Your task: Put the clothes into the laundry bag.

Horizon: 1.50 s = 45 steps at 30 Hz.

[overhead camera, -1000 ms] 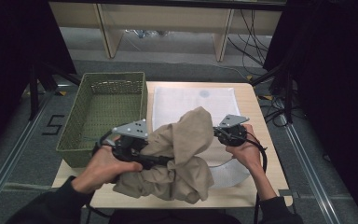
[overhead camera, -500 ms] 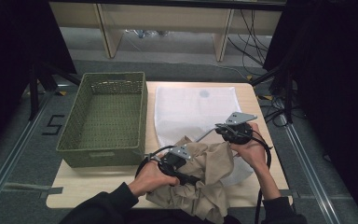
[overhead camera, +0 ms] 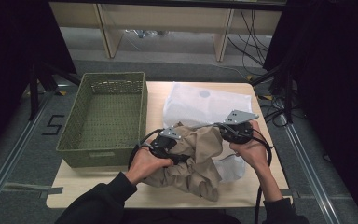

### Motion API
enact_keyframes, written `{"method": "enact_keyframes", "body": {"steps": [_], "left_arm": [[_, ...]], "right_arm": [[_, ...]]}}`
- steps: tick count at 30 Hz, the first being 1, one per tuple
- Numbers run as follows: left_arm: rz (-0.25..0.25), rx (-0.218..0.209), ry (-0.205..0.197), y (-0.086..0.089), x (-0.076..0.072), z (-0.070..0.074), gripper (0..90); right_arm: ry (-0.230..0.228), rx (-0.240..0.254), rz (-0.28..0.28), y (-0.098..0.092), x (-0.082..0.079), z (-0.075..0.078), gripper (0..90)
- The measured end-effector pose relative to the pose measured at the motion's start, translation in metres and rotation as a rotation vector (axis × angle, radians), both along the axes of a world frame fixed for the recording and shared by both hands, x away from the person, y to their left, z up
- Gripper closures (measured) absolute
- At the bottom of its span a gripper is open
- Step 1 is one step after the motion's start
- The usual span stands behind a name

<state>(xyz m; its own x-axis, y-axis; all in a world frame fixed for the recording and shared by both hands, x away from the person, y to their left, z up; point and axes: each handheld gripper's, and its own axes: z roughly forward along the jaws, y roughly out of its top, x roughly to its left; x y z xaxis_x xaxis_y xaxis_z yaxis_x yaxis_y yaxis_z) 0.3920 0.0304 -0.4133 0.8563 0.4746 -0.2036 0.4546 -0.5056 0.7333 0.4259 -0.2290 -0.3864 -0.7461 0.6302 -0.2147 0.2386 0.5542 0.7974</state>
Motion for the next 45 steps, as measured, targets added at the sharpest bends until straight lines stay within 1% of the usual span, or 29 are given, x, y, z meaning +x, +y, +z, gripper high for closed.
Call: {"method": "enact_keyframes", "body": {"steps": [1, 2, 4, 5, 6, 7, 10, 11, 13, 16, 17, 18, 20, 21, 22, 24, 26, 27, 29, 31, 34, 35, 36, 37, 39, 40, 43, 44, 45], "left_arm": [[0.000, 0.000, 0.000, 0.000, 0.000, 0.000, 73.8], [-0.009, 0.066, -0.019, -0.010, 0.004, -0.009, 73.8], [-0.003, 0.094, -0.005, -0.018, 0.007, -0.018, 73.7], [0.014, 0.112, 0.018, -0.035, 0.014, -0.038, 73.6], [-0.011, 0.170, 0.008, -0.042, 0.017, -0.045, 73.5], [-0.008, 0.189, -0.008, -0.049, 0.018, -0.050, 73.2], [0.046, 0.172, 0.013, -0.065, 0.024, -0.063, 70.2], [0.033, 0.187, 0.000, -0.064, 0.026, -0.061, 68.4], [0.096, 0.118, -0.013, -0.066, 0.021, -0.057, 56.7], [0.098, 0.082, -0.006, -0.062, 0.015, -0.049, 39.5], [0.088, 0.033, -0.037, -0.049, 0.008, -0.031, 33.3], [0.088, 0.033, -0.037, -0.049, 0.008, -0.031, 29.6], [0.138, -0.006, -0.082, -0.021, 0.006, -0.002, 25.3], [0.138, -0.006, -0.082, -0.021, 0.006, -0.002, 23.7], [0.166, 0.015, -0.117, -0.012, 0.010, 0.006, 23.4], [0.192, 0.123, -0.199, -0.005, 0.019, 0.012, 21.6], [0.224, 0.184, -0.226, 0.000, 0.035, 0.012, 21.6], [0.224, 0.184, -0.226, 0.000, 0.035, 0.012, 21.5], [0.289, 0.211, -0.207, 0.001, 0.055, 0.004, 17.1], [0.300, 0.264, -0.109, -0.001, 0.081, -0.019, 16.6], [0.314, 0.245, -0.075, -0.003, 0.096, -0.034, 15.2], [0.308, 0.205, -0.019, -0.004, 0.105, -0.045, 18.5], [0.268, 0.147, 0.023, -0.003, 0.107, -0.048, 30.7], [0.241, 0.143, 0.019, -0.003, 0.105, -0.049, 47.4], [0.180, 0.145, -0.051, -0.008, 0.094, -0.045, 70.4], [0.157, 0.134, -0.078, -0.012, 0.087, -0.041, 75.2], [0.043, 0.039, -0.067, -0.026, 0.061, -0.032, 83.5], [0.002, 0.042, -0.070, -0.031, 0.054, -0.030, 84.1], [0.007, 0.019, -0.080, -0.039, 0.045, -0.030, 84.1]], "right_arm": [[-0.003, -0.001, -0.003, 0.001, 0.000, 0.001, 90.0], [0.003, -0.003, -0.004, 0.001, -0.001, 0.001, 90.0], [0.005, -0.006, -0.009, 0.002, -0.001, 0.000, 90.0], [-0.007, -0.016, -0.001, 0.002, 0.000, 0.000, 90.0], [-0.004, -0.015, -0.003, 0.002, -0.001, 0.000, 90.0], [0.012, -0.006, 0.001, 0.002, -0.001, 0.001, 90.0], [-0.006, -0.007, 0.006, 0.002, -0.004, 0.004, 90.0], [-0.007, -0.013, 0.015, 0.003, -0.005, 0.003, 90.0], [-0.003, -0.041, 0.029, 0.006, -0.005, 0.000, 90.0], [0.008, -0.055, 0.034, 0.008, -0.005, -0.005, 90.0], [0.007, -0.062, 0.031, 0.007, -0.004, -0.007, 90.0], [0.007, -0.062, 0.031, 0.007, -0.004, -0.007, 90.0], [0.015, -0.055, 0.014, 0.005, -0.004, -0.006, 90.0], [0.015, -0.055, 0.014, 0.005, -0.004, -0.006, 90.0], [0.018, -0.050, 0.010, 0.005, -0.004, -0.005, 90.0], [0.013, -0.051, 0.016, 0.005, -0.003, -0.005, 90.0], [0.007, -0.057, 0.019, 0.006, -0.003, -0.006, 90.0], [0.007, -0.057, 0.019, 0.006, -0.003, -0.006, 90.0], [0.009, -0.055, 0.020, 0.006, -0.003, -0.006, 90.0], [0.016, -0.050, 0.018, 0.005, -0.003, -0.007, 90.0], [0.022, -0.054, 0.017, 0.005, -0.002, -0.008, 90.0], [0.015, -0.058, 0.028, 0.006, -0.001, -0.009, 90.0], [0.025, -0.055, 0.016, 0.006, -0.002, -0.009, 90.0], [0.026, -0.055, 0.018, 0.006, -0.001, -0.010, 90.0], [0.022, -0.055, 0.021, 0.006, 0.000, -0.009, 90.0], [0.018, -0.055, 0.026, 0.006, 0.000, -0.010, 90.0], [0.013, -0.052, 0.017, 0.006, 0.001, -0.010, 90.0], [0.025, -0.041, 0.008, 0.007, 0.000, -0.009, 90.0], [0.019, -0.044, 0.011, 0.007, 0.000, -0.008, 90.0]]}}
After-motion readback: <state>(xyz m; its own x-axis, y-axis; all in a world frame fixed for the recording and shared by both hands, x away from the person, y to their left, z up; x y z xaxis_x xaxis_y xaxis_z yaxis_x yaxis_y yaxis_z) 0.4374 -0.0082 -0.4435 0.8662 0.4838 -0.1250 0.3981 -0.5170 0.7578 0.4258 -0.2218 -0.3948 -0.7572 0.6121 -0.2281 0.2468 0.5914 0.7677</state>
